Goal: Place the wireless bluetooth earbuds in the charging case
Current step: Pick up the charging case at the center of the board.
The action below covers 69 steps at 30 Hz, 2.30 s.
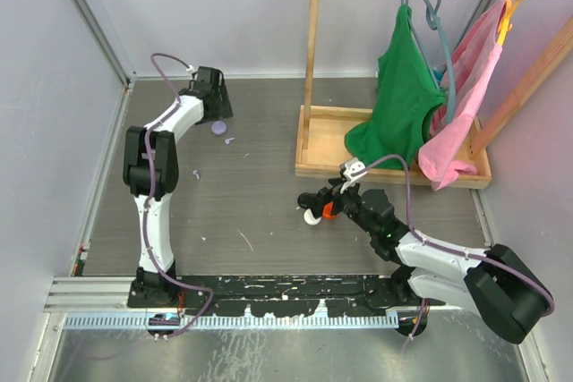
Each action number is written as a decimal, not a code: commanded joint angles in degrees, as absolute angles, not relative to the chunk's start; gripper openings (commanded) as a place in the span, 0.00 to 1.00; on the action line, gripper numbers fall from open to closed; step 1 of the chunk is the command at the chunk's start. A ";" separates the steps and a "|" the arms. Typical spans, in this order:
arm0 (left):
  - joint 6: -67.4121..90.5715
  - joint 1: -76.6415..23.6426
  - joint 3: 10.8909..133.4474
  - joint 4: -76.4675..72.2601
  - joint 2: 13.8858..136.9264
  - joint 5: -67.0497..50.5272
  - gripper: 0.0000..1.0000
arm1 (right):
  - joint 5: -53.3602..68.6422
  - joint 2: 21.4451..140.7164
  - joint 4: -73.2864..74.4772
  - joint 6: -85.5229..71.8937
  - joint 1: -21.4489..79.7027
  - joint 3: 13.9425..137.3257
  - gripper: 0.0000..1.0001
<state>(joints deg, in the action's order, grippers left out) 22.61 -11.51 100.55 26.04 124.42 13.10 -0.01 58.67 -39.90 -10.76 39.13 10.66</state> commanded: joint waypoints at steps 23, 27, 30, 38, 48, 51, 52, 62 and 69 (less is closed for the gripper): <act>27.14 -11.30 92.04 23.66 116.93 4.87 0.35 | 1.67 58.21 -46.36 -9.80 38.90 10.72 1.00; 30.69 -12.52 83.28 18.47 108.62 2.43 0.35 | 3.00 57.61 -46.95 -10.45 38.91 10.77 1.00; 31.87 -14.51 77.22 15.88 102.82 2.39 0.36 | 3.94 57.29 -47.43 -11.28 38.85 11.05 1.00; 36.91 -22.92 63.75 9.55 87.66 4.16 0.37 | 5.77 56.77 -50.08 -12.04 38.94 12.11 0.99; 43.27 -36.60 55.19 4.53 75.88 10.90 0.38 | 8.94 62.40 -62.32 -12.79 38.95 13.49 0.94; 45.75 -39.45 53.01 1.97 74.01 11.96 0.39 | 10.08 65.57 -66.65 -14.09 38.92 14.10 0.92; 46.56 -40.52 52.35 1.02 73.43 12.33 0.38 | 10.35 66.61 -68.51 -14.47 38.98 14.15 0.91; 49.76 -50.09 49.13 -6.56 71.19 19.58 0.39 | 12.17 75.28 -79.63 -17.38 38.98 15.79 0.77; 47.73 -53.88 49.66 -8.94 71.43 22.43 0.40 | 11.37 78.13 -81.56 -18.77 39.00 16.31 0.72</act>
<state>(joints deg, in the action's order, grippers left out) 48.64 -52.51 48.60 -2.70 73.28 18.48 11.49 77.32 -75.31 -17.52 39.13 14.44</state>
